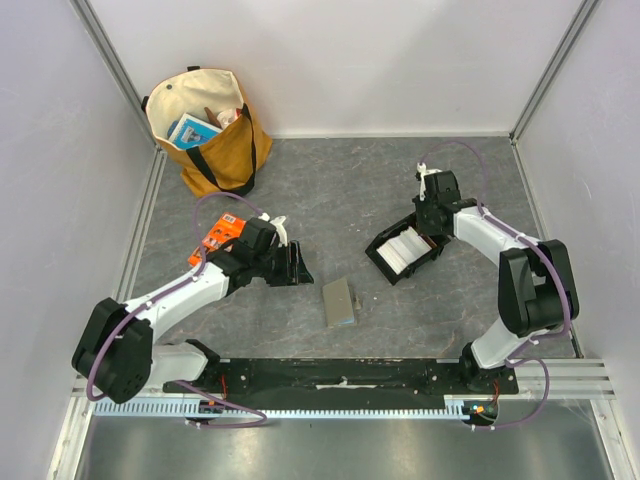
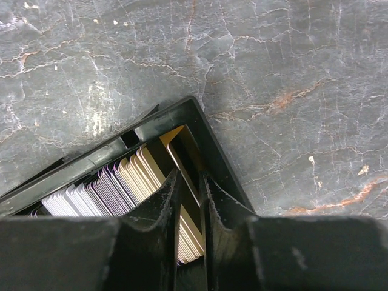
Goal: Put the credit cards into the card holder
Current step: Pick up the credit card from the storage box.
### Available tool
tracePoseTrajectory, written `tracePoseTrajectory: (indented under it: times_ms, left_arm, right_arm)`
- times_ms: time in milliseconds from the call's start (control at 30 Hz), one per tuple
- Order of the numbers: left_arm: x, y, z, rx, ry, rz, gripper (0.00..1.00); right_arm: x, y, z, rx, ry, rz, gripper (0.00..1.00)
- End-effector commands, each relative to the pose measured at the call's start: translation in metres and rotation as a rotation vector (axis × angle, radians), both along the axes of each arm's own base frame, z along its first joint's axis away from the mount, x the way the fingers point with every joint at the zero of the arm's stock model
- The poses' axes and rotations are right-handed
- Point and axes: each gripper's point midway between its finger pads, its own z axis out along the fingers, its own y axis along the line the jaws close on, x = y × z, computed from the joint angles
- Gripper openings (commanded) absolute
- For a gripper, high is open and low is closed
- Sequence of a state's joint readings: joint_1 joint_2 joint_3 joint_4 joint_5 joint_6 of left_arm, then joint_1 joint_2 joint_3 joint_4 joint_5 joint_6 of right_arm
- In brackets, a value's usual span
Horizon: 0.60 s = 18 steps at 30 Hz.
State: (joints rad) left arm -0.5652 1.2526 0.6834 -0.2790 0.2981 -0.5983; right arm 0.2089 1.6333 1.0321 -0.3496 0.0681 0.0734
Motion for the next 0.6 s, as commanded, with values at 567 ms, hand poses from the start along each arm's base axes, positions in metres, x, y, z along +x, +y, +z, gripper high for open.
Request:
tracePoseTrajectory:
  times_ms: [567]
  left_arm:
    - [0.003,-0.004,0.006,-0.013,-0.050,-0.050,0.56]
  right_arm:
    - [-0.019,-0.017,-0.004,-0.186,0.082,0.006,0.34]
